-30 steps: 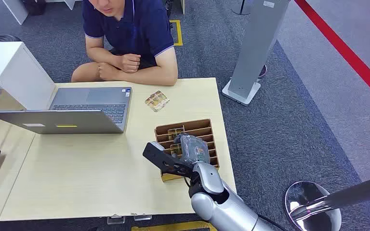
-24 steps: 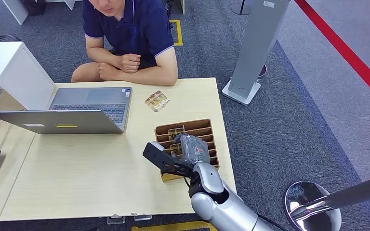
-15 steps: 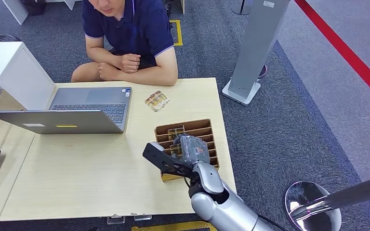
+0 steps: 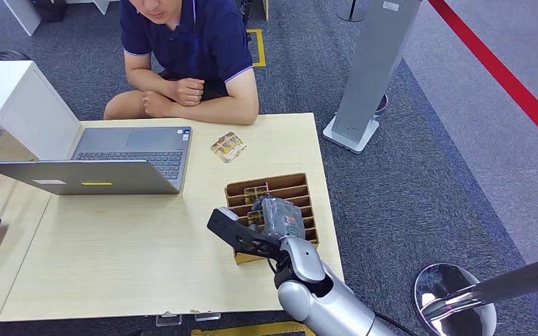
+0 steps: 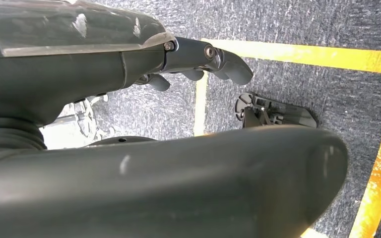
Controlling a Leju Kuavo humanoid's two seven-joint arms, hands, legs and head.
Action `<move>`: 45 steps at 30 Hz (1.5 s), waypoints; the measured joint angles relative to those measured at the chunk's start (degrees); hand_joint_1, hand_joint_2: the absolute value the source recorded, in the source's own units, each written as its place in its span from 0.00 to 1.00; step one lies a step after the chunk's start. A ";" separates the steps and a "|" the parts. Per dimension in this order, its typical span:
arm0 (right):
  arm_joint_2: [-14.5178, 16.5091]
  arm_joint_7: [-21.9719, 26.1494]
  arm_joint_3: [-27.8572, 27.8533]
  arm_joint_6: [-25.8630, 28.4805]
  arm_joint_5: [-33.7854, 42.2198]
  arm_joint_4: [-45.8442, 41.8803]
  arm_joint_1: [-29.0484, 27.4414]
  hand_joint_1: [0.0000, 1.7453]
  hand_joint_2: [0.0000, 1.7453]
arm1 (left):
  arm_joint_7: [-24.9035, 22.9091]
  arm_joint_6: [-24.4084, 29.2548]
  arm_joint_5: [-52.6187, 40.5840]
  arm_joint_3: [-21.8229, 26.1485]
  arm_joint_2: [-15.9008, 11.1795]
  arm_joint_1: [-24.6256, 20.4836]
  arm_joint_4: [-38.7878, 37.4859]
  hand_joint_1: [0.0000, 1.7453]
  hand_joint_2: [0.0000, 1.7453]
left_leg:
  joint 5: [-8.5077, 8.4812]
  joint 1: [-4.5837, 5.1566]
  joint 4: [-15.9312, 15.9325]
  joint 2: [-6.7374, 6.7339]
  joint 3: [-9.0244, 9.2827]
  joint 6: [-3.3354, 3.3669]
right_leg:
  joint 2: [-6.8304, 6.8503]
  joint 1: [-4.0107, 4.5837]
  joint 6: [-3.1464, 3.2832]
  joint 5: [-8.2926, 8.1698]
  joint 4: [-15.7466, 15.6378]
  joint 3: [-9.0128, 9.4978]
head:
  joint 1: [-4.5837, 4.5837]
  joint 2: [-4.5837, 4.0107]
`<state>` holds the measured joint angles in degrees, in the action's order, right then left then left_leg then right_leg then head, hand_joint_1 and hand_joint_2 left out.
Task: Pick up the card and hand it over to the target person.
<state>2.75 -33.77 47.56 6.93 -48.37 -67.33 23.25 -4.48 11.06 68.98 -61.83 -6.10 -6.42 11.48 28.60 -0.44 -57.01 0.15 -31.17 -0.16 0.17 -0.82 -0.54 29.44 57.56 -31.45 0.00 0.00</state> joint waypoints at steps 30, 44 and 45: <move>0.40 0.37 0.00 0.10 0.51 1.24 0.30 0.86 1.00 | 0.24 -0.40 1.11 1.24 -0.02 0.11 0.09 0.00 0.00 | 0.00 0.01 -0.01 -0.03 0.00 0.00 | -0.03 -0.01 0.00 0.00 0.02 -0.01 | 0.00 0.00; -0.86 0.69 -0.25 1.10 -0.13 -2.18 0.88 0.93 1.00 | 1.56 0.07 1.10 1.77 -0.10 0.13 0.04 0.00 0.00 | 0.01 0.01 -0.05 -0.02 -0.05 0.00 | -0.02 -0.02 -0.01 0.01 0.06 -0.06 | 0.00 0.00; -1.31 0.73 -0.30 1.15 -0.32 -3.76 1.13 0.93 1.00 | 1.55 -0.03 1.16 1.83 -0.08 0.13 0.02 0.00 0.00 | 0.01 0.02 -0.07 -0.02 -0.06 0.00 | -0.02 -0.02 -0.01 0.01 0.07 -0.08 | 0.00 0.00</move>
<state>1.44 -33.03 47.26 8.07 -48.69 -71.09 24.38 -2.92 11.03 70.14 -60.00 -6.18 -6.28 11.50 28.61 -0.42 -57.07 0.13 -31.24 -0.16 0.15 -0.84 -0.55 29.45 57.63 -31.53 0.00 0.00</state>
